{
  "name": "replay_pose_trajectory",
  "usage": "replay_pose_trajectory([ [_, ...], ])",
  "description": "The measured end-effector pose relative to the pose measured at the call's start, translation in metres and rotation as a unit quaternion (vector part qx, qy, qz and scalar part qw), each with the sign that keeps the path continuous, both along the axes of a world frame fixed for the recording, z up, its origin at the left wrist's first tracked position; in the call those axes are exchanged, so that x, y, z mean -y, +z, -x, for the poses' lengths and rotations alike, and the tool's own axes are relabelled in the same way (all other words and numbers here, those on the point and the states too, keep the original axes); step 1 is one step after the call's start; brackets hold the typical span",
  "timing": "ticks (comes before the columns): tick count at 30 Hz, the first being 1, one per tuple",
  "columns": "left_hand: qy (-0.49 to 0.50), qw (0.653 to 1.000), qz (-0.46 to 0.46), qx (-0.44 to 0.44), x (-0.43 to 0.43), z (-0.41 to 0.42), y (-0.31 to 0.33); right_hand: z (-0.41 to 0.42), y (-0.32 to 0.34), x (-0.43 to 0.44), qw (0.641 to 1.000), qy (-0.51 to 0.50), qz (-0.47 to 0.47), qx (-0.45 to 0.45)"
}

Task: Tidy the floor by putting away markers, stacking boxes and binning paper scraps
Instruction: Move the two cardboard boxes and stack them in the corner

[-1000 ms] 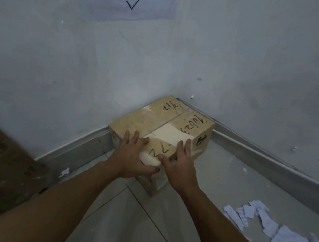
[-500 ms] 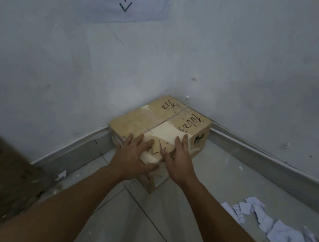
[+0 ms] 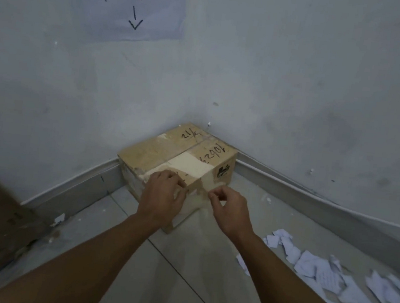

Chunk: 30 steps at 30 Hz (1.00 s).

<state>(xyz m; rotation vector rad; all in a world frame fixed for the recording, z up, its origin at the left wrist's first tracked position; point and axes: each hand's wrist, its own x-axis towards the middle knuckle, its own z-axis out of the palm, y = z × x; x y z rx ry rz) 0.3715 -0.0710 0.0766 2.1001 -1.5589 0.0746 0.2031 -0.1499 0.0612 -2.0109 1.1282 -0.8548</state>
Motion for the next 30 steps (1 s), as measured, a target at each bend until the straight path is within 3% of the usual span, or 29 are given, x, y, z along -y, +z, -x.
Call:
replay_pose_trajectory([
  [17, -0.224, 0.967, 0.041, -0.115, 0.047, 0.178, 0.027, 0.202, 0.048, -0.024, 0.982, -0.190, 0.000, -0.007],
  [30, -0.428, 0.889, 0.003, -0.163, 0.032, 0.382, 0.026, 0.393, 0.061, -0.122, 0.919, -0.390, -0.005, -0.060],
])
